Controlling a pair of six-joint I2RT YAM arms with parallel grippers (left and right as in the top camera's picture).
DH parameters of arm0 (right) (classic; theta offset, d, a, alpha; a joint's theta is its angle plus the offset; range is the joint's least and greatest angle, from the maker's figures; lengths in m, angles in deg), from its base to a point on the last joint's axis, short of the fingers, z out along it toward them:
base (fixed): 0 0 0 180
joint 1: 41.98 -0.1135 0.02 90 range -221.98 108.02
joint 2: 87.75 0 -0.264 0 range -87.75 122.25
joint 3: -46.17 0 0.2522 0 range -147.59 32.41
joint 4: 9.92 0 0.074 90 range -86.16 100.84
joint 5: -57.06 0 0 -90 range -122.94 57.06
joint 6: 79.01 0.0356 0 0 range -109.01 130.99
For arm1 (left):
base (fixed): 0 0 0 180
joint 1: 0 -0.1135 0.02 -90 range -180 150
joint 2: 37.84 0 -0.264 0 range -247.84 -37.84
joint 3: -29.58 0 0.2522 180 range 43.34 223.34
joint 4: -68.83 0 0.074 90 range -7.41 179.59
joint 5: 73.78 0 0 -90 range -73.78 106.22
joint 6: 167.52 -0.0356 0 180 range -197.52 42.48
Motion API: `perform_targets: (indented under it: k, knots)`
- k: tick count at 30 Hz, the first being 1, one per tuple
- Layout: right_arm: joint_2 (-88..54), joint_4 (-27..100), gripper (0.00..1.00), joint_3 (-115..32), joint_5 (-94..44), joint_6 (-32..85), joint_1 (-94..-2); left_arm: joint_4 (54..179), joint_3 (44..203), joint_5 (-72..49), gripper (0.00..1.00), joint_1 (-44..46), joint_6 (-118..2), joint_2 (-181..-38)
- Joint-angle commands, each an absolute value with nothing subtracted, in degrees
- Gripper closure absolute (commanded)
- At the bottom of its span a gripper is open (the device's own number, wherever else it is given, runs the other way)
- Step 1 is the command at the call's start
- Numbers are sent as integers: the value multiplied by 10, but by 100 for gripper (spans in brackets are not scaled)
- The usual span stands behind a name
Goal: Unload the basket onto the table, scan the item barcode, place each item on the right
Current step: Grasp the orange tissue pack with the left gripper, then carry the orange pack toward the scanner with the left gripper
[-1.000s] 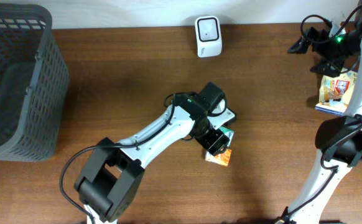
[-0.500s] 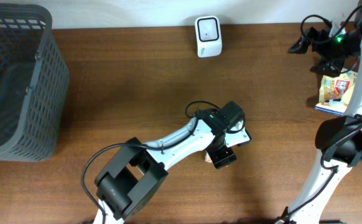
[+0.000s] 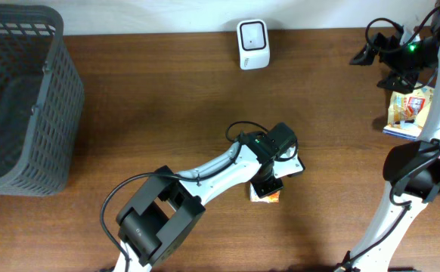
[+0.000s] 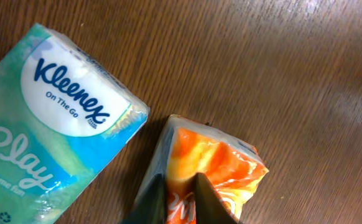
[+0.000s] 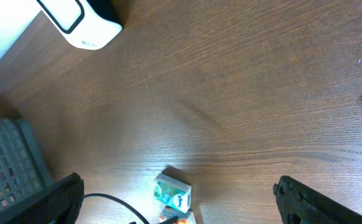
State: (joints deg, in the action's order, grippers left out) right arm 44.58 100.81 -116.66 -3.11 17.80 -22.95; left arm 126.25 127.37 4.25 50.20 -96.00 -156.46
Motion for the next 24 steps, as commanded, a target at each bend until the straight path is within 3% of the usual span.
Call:
perform_targets:
  k: [1, 8, 15, 24]
  knots:
    - [440, 1009, 2, -1174, -37, 170, -232, 1267, 1284, 42, 100, 502, -962, -1574]
    - [440, 1009, 2, -1174, -37, 170, -232, 1299, 1315, 43, 100, 497, -901, -1574]
    - [440, 1009, 2, -1174, -37, 170, -232, 1423, 1466, 38, 100, 446, -822, -1574]
    - [440, 1009, 2, -1174, -37, 170, -232, 1412, 1516, 31, 100, 289, -624, -1592]
